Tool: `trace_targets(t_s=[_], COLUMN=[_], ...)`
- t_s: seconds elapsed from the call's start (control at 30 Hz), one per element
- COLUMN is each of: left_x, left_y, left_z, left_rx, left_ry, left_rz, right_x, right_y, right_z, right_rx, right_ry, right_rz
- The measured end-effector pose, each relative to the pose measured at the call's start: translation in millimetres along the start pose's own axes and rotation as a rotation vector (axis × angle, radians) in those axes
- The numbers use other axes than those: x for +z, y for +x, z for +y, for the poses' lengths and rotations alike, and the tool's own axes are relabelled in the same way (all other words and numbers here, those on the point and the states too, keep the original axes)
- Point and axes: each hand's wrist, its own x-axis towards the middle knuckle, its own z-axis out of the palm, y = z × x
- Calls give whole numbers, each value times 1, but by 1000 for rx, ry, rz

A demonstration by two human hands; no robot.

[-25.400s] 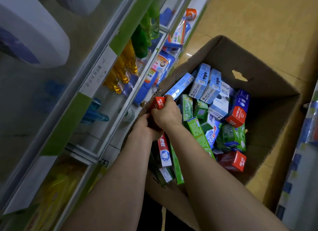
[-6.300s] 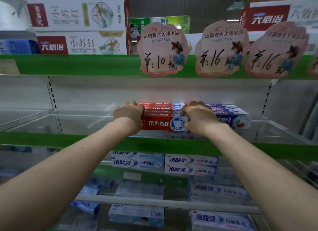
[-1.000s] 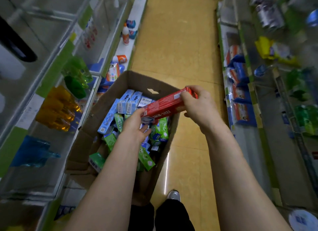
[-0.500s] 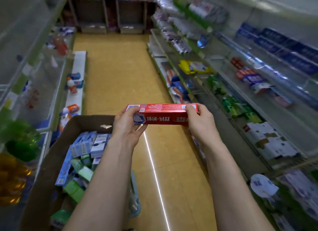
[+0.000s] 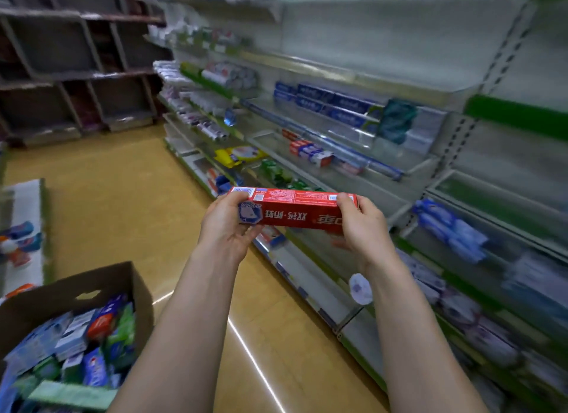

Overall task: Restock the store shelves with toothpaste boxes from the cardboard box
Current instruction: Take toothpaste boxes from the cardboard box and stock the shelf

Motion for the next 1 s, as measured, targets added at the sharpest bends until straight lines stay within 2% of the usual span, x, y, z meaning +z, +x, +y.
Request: trace_targets(t_s=[0.33,0.6,1.0], left_x=[119,206,287], left_y=[-88,-163,-196], left_z=[-61,-118,-175], left_rx=[-21,-107,-208], left_ry=[125,184,222], left_rz=[-240,-491,-676], right_x=[-163,-280,-363], right_y=[-38,-81,-106], right_z=[-2,-5,2], right_rx=[-51,-122,-128], right_ry=[100,131,122], right_rz=[229,506,712])
